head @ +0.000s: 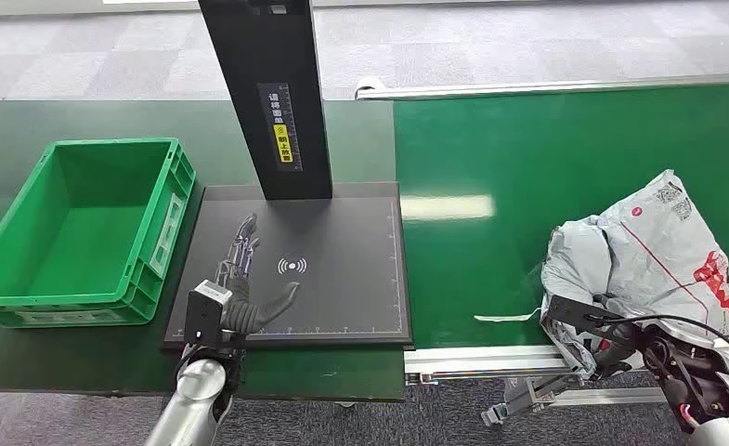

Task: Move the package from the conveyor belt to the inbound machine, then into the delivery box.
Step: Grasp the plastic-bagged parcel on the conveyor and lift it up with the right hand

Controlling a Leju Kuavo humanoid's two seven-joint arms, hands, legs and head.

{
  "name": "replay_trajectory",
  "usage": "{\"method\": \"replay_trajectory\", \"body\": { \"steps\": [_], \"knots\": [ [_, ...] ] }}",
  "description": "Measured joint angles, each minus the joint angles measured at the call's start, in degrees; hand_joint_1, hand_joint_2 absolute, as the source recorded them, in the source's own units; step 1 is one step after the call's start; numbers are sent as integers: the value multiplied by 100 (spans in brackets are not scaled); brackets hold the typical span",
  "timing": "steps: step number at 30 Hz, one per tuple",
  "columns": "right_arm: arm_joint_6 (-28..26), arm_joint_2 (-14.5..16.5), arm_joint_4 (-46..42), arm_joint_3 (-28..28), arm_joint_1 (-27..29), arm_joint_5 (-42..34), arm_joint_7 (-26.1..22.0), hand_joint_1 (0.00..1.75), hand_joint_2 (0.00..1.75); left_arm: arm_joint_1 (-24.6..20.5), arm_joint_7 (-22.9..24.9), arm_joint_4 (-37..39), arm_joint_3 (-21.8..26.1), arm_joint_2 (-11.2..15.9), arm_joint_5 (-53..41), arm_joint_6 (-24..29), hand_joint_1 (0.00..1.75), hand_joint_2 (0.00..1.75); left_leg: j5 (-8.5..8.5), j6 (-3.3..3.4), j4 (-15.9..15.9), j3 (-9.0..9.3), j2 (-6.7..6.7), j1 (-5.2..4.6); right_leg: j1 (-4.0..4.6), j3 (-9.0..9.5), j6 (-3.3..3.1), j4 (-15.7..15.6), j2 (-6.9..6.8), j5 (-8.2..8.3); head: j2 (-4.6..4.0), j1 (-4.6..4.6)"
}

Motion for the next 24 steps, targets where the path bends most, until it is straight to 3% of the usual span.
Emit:
{"method": "replay_trajectory", "body": {
  "steps": [11, 15, 19, 24],
  "knots": [
    [168, 169, 156, 58, -216, 126, -225, 3, 175, 0, 48, 2, 3, 7, -9, 42, 0, 175, 0, 0, -1, 2, 4, 0, 1, 3, -1, 0, 5, 1, -1, 1],
    [-52, 319, 315, 99, -333, 268, -248, 175, 175, 31, 112, -11, 2, 4, -38, 127, 0, 175, 0, 0, -1, 4, 12, 0, 2, 5, -2, 1, 11, 2, -1, 1],
    [-1011, 570, 349, 103, -450, 471, -397, 175, 175, 278, 175, -239, 4, 8, -54, 185, 0, 175, 0, 0, -3, 4, 33, 0, 2, 1, -3, 2, 32, 4, -1, 1],
    [-1725, 915, 275, -1, -653, 617, -391, 175, 175, 529, 196, -517, 18, 20, -57, 186, 0, 175, 0, -1, -2, 4, 29, 1, 2, -2, -4, 2, 32, 3, -1, 1]
  ]
}}
